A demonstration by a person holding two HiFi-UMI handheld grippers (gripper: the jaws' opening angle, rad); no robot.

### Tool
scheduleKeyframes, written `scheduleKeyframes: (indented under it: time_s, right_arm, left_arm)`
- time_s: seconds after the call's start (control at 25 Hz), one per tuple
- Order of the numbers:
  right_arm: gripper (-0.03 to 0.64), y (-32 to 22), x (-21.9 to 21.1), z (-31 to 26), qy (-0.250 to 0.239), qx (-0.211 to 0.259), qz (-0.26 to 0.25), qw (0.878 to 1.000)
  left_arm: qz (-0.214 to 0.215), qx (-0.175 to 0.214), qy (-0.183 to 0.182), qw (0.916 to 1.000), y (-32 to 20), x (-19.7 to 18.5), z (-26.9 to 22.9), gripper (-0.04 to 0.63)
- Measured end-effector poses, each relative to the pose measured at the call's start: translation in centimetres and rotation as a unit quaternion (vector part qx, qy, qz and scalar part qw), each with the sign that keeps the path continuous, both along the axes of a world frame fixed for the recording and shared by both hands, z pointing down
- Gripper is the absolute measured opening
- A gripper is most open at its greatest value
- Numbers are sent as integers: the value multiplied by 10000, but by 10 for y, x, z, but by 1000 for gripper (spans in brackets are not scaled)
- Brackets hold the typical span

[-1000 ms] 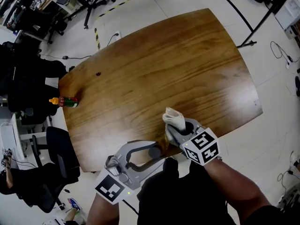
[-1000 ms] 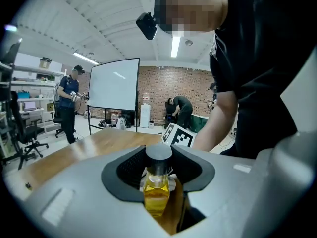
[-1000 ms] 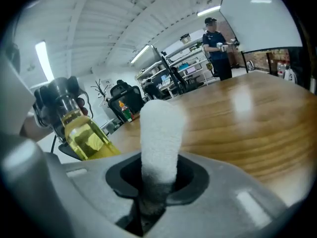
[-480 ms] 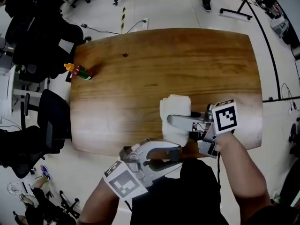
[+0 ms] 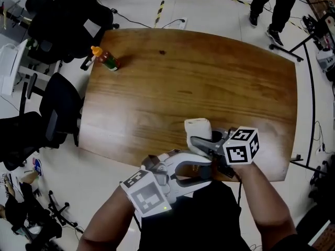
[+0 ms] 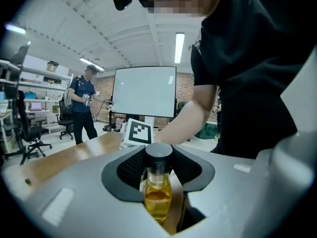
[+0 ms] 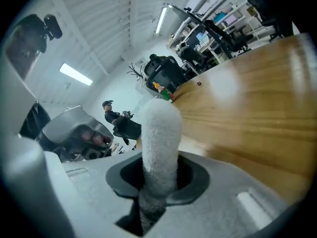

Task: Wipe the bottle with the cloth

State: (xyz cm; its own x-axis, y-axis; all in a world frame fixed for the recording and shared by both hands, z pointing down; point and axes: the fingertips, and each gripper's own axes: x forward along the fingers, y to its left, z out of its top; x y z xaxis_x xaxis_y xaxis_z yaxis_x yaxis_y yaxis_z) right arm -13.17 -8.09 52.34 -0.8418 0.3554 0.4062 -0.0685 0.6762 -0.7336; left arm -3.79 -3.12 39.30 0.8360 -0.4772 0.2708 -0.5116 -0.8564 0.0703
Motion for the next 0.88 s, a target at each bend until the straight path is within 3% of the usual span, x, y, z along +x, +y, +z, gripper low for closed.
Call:
scheduleKeyframes:
  time_s: [0.16, 0.36, 0.56, 0.64, 0.72, 0.88]
  right_arm:
    - [74, 1, 1, 18, 213, 361, -58, 9991]
    - [74, -2, 8, 45, 847, 774, 5, 9934]
    - [74, -5, 9, 52, 1069, 1211, 75, 9868]
    - [75, -16, 12, 44, 990, 1371, 454, 9846]
    - [75, -35, 21, 26, 777, 1411, 1156, 9802]
    - [75, -55, 61, -21, 477, 1526, 2193, 9625]
  left_arm:
    - [-40, -10, 30, 10000, 1, -2, 0, 179]
    - [-10, -16, 33, 10000, 1, -3, 2, 179]
    - [48, -12, -30, 10000, 3, -2, 4, 179]
    - [15, -25, -18, 10000, 1, -2, 5, 179]
    - [-41, -24, 9, 10000, 0, -4, 6, 179]
    - [19, 32, -44, 10000, 2, -5, 10, 179]
